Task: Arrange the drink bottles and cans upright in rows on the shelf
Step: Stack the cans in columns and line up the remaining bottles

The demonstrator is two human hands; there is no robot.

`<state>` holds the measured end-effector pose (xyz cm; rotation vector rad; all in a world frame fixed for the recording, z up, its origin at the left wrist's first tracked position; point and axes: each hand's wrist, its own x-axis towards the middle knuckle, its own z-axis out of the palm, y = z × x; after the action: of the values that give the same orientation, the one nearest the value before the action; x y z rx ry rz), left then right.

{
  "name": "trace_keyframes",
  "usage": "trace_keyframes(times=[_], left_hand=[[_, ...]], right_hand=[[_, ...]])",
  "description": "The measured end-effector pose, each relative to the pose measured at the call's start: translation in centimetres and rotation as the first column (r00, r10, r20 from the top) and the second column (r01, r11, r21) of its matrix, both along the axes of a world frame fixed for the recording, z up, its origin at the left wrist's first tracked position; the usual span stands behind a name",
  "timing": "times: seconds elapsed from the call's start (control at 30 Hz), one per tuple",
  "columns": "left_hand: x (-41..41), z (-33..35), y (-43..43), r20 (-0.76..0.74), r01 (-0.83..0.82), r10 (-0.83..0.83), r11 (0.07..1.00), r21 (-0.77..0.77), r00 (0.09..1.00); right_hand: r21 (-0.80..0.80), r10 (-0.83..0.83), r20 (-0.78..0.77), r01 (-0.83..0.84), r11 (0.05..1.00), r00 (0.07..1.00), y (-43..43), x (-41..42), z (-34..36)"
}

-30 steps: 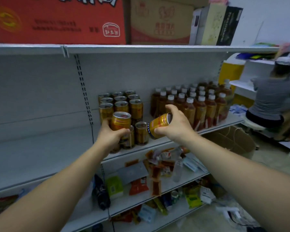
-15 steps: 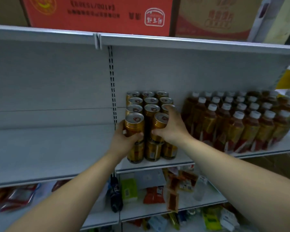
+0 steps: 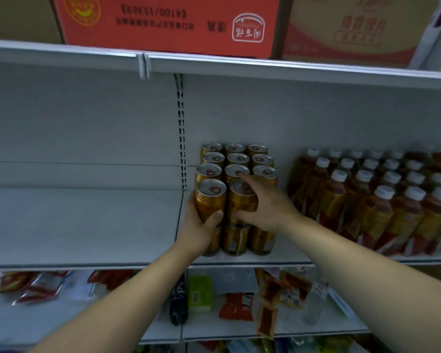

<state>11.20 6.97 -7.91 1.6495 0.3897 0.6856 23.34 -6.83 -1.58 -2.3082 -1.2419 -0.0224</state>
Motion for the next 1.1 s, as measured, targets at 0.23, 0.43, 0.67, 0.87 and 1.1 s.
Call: trace_keyframes(times=[0.23,0.43,0.67,0.87,1.1], left_hand=[[-0.9,-1.0,1.5,-0.170,0.095,-0.077,0.991,0.099,0.982],[-1.0,1.3,3.0,-0.317,0.156,-0.110,0.980,0.121,0.942],[-0.2,5.6,5.6,-0.286,0.112,-0.085,0.991,0.078,0.954],[3.0,7.0,7.7,-0.240,0.063,-0.064,0.998,-0.014,0.969],[7.0,6.6,8.1,-0.166,-0.019,-0.043,0.933,-0.358,0.985]], right_hand=[[0.011,-0.033,-0.005,0.033,0.999,0.999,0.2,0.1,-1.1],[-0.048,0.011,0.065,-0.008,0.999,0.998,0.0,0.6,-0.1],[0.150,-0.090,0.152,0.067,0.986,0.984,1.8,3.9,3.6],[0.114,-0.200,-0.065,0.206,0.972,0.978,3.6,8.1,4.5],[0.076,-0.209,-0.447,0.270,0.960,0.870,4.8,11.9,3.2]])
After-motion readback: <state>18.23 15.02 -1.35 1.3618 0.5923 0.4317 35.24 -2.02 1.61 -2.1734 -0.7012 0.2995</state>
